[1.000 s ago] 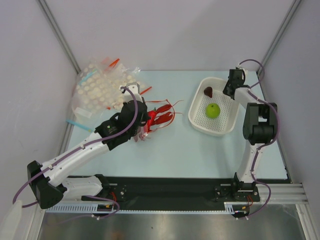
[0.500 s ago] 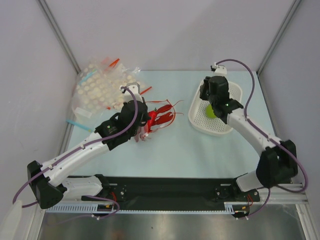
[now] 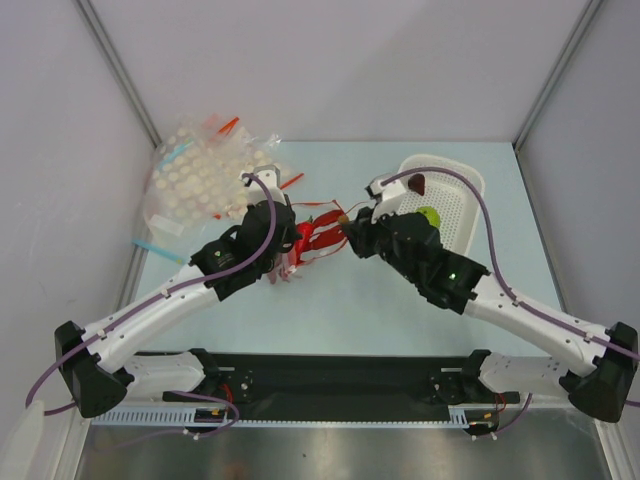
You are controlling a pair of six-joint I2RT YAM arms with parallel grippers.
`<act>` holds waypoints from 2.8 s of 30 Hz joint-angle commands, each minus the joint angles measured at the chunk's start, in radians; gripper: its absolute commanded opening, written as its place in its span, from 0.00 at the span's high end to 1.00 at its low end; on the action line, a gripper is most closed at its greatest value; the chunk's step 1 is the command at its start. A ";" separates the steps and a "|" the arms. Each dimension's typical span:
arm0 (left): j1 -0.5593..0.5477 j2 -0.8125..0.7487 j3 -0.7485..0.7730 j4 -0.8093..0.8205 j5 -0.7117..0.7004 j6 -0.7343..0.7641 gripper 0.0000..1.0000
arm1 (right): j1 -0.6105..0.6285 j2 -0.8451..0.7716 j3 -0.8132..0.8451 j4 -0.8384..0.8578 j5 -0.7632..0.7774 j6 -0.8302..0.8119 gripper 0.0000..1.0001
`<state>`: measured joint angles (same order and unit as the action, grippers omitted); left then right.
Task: Place the food in the zip-top bag and seal the zipper
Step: Place the fake fruit in the zipper food storage bag, then pick up the fake fruit from the bin.
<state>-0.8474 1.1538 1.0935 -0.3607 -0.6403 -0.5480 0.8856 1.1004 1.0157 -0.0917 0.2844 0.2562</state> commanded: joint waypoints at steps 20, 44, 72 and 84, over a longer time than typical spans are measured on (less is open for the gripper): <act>0.007 -0.086 -0.004 0.083 0.099 -0.001 0.98 | 0.070 0.297 0.113 0.228 -0.132 -0.049 0.57; 0.007 -0.062 0.003 0.052 0.024 -0.017 1.00 | -0.605 0.212 0.098 0.012 -0.191 0.181 0.37; 0.007 -0.048 -0.009 0.078 0.036 -0.006 1.00 | -0.767 1.062 0.716 -0.157 -0.218 0.106 0.16; 0.007 -0.043 -0.006 0.078 0.039 -0.003 1.00 | -0.778 1.031 0.664 -0.117 -0.243 0.121 0.56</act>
<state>-0.8474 1.1233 1.0786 -0.3454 -0.5953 -0.5503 0.1139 2.2215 1.7077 -0.2596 0.0540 0.3710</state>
